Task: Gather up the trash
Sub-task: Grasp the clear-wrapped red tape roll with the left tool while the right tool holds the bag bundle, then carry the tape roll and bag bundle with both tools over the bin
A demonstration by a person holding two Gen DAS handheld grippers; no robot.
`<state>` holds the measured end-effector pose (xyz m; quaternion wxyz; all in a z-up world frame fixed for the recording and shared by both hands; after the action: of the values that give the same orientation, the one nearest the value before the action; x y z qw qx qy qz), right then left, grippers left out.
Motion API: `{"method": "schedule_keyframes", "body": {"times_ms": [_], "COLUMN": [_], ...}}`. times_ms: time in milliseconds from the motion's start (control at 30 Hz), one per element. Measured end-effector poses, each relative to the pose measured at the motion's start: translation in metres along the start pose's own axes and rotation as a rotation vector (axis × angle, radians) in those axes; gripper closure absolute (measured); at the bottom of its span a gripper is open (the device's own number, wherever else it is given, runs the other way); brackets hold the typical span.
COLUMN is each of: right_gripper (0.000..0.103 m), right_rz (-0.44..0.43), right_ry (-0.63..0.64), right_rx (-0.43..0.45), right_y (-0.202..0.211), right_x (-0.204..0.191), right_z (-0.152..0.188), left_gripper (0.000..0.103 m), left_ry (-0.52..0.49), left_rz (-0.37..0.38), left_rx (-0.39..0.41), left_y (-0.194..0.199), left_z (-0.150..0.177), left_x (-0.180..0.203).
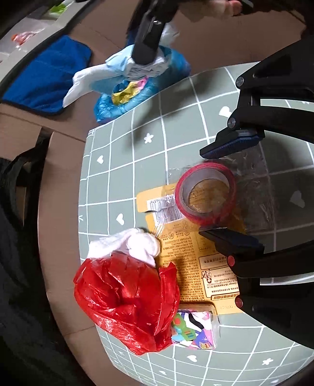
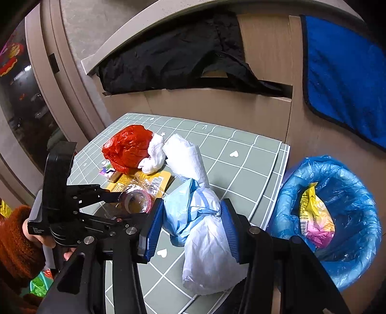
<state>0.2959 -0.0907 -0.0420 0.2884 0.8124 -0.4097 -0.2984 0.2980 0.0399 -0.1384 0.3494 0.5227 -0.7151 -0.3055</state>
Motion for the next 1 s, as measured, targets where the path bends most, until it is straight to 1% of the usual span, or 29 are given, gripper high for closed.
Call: {"method": "schedule_keyframes", "body": {"times_ms": [33, 100, 167, 233, 267, 367, 500, 567, 633, 700, 800, 867, 1000], "right_gripper": [0.058, 0.058, 0.058, 0.058, 0.058, 0.058, 0.058, 0.058, 0.058, 0.058, 0.058, 0.059, 0.059], "right_rz": [0.001, 0.003, 0.008, 0.013, 0.014, 0.012, 0.010, 0.008, 0.013, 0.015, 0.000, -0.008, -0.007], "right_ry": [0.002, 0.004, 0.007, 0.013, 0.013, 0.007, 0.009, 0.010, 0.007, 0.002, -0.005, 0.010, 0.065], "right_rx": [0.001, 0.002, 0.002, 0.000, -0.001, -0.003, -0.003, -0.002, 0.003, 0.010, 0.031, 0.062, 0.146], "right_y": [0.000, 0.001, 0.002, 0.002, 0.002, 0.001, 0.001, 0.002, 0.003, 0.005, 0.011, 0.020, 0.047], "right_x": [0.000, 0.001, 0.002, 0.002, 0.002, 0.003, 0.000, -0.001, -0.001, -0.001, -0.006, -0.013, -0.027], "right_z": [0.000, -0.001, 0.000, 0.000, 0.000, 0.001, 0.000, 0.000, 0.001, -0.001, -0.008, -0.020, -0.052], "left_gripper": [0.048, 0.056, 0.071, 0.077, 0.079, 0.081, 0.084, 0.085, 0.085, 0.086, 0.086, 0.086, 0.086], "left_ry": [0.024, 0.057, 0.077, 0.096, 0.101, 0.096, 0.089, 0.086, 0.093, 0.099, 0.111, 0.113, 0.098], "left_rz": [0.006, 0.016, 0.048, 0.074, 0.069, 0.037, 0.013, -0.028, -0.089, -0.134, -0.140, -0.134, -0.166], "left_rx": [0.004, 0.013, 0.032, 0.066, 0.081, 0.110, 0.137, 0.174, 0.225, 0.270, 0.330, 0.384, 0.482], "left_y": [0.002, 0.004, 0.009, 0.016, 0.020, 0.026, 0.032, 0.044, 0.058, 0.069, 0.094, 0.117, 0.159], "left_z": [-0.001, -0.004, -0.007, -0.010, -0.011, -0.012, -0.015, -0.018, -0.025, -0.033, -0.044, -0.059, -0.091], "left_x": [-0.001, -0.005, -0.006, -0.008, -0.009, -0.010, -0.009, -0.014, -0.021, -0.027, -0.030, -0.025, -0.012]}}
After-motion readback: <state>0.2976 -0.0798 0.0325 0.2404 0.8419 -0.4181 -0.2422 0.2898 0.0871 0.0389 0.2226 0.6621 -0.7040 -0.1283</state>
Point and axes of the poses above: each gripper's, at about its wrist camera, not at the fingertips, and y roughly against the way its jaws point, x to its right, z to its underside, the point moved 9 cm from there along -y, roughly the way its jaws point, and after that the axes turned 2 degrees about x, right-handed, at the moved point
